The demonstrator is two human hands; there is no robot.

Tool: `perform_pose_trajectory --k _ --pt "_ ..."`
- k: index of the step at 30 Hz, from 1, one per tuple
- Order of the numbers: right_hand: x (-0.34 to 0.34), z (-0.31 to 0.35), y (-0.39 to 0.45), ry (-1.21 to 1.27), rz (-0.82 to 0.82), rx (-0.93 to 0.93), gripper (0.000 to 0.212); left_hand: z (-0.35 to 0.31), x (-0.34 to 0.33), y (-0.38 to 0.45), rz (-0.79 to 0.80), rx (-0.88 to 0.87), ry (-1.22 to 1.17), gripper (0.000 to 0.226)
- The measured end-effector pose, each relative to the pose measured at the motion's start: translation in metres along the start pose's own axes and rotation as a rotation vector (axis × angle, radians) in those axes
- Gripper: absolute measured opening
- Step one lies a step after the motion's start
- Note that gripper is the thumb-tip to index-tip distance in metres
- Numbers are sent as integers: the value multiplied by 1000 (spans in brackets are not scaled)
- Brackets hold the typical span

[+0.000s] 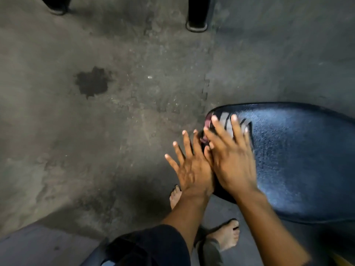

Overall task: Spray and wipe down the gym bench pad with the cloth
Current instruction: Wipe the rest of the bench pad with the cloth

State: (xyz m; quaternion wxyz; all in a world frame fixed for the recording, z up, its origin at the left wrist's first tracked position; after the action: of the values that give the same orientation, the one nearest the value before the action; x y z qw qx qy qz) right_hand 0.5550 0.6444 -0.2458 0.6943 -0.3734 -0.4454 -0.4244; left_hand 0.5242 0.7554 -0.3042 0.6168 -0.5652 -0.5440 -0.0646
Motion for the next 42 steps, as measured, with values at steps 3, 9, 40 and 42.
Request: perform_pose_trajectory --k 3,9,40,42 --pt "11 -6 -34 33 20 7 55 -1 5 -5 -9 8 -6 64" --pt "22 -31 18 -16 66 -84 59 -3 0 -6 -77 -52 -3 66" --pt "-21 67 -107 71 496 235 50 63 75 -99 28 -36 253 69" --pt "-14 67 -137 212 575 66 52 54 76 -112 54 -81 276 69"
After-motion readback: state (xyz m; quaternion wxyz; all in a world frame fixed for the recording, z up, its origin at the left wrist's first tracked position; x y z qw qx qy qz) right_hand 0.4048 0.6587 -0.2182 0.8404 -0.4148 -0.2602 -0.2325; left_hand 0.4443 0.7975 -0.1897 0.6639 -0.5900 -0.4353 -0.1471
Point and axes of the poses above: each hand's wrist, its own y-axis towards the middle knuckle, its own x-axis out of the back of the hand, z = x × y, the point moved 7 cm from there along y, towards the middle knuckle, and after that the axes turned 14 degrees about x, right-handed, at the moved point
